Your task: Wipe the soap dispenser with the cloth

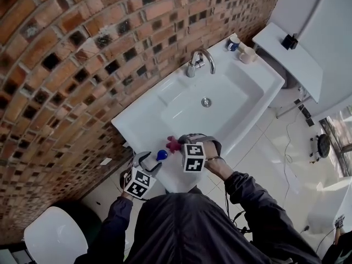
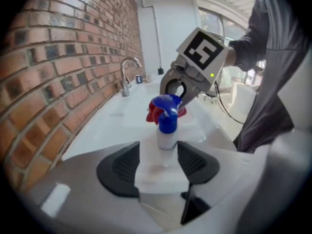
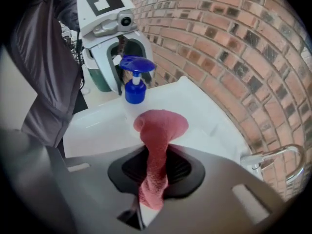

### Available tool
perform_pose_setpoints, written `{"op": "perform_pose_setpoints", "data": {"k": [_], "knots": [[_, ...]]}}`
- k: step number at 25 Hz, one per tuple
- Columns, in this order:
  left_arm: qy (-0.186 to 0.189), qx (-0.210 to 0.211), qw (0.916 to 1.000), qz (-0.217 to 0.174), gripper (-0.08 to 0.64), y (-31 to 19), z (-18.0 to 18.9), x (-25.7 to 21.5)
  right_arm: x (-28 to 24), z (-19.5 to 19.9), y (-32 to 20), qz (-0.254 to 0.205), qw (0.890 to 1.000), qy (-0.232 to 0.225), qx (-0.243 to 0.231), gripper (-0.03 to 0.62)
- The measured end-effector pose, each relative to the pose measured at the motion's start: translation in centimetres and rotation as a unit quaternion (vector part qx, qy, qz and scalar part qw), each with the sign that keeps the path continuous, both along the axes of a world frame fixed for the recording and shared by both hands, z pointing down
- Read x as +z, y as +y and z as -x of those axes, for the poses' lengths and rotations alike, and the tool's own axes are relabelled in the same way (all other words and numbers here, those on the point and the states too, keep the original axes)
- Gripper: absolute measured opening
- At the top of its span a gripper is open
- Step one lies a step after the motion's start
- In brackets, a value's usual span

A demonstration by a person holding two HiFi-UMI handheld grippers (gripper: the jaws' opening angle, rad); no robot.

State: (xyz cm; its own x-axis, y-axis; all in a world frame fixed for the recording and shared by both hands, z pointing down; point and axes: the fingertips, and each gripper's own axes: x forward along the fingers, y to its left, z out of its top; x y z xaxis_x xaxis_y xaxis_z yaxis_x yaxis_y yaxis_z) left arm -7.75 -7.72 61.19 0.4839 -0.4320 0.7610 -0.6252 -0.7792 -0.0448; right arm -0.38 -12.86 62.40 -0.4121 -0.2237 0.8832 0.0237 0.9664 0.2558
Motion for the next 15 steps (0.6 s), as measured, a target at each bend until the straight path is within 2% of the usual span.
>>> {"op": "perform_pose_setpoints", "data": {"k": [3,6,8,11,15], "knots": [[0.040,-0.066,0.9969,0.019,0.159,1.3,0.6,-1.0,-0.7,-0.1,-1.8,-0.004,1.000,-0.014,0.025,0.057],[0.103,-0.091,0.9883,0.066,0.150,2.3,-0.5,-0.4,-1.4,1.7,-0.7,0.034,0.998,-0.051,-0.024,0.057],[0.135,-0.110,0.9806,0.090,0.153,2.2,-1.0,0.1,-1.2,2.6,0.8,0.064,0.994,-0.058,-0.060,0.058],[0.153,-0.131,0.9743,0.100,0.155,1.4,-0.8,0.2,-0.8,2.6,1.8,0.078,0.993,-0.051,-0.075,0.057],[0.153,-0.130,0.9747,0.098,0.156,0.2,-0.7,0.5,-0.9,2.0,2.9,0.092,0.992,-0.049,-0.075,0.057]]}}
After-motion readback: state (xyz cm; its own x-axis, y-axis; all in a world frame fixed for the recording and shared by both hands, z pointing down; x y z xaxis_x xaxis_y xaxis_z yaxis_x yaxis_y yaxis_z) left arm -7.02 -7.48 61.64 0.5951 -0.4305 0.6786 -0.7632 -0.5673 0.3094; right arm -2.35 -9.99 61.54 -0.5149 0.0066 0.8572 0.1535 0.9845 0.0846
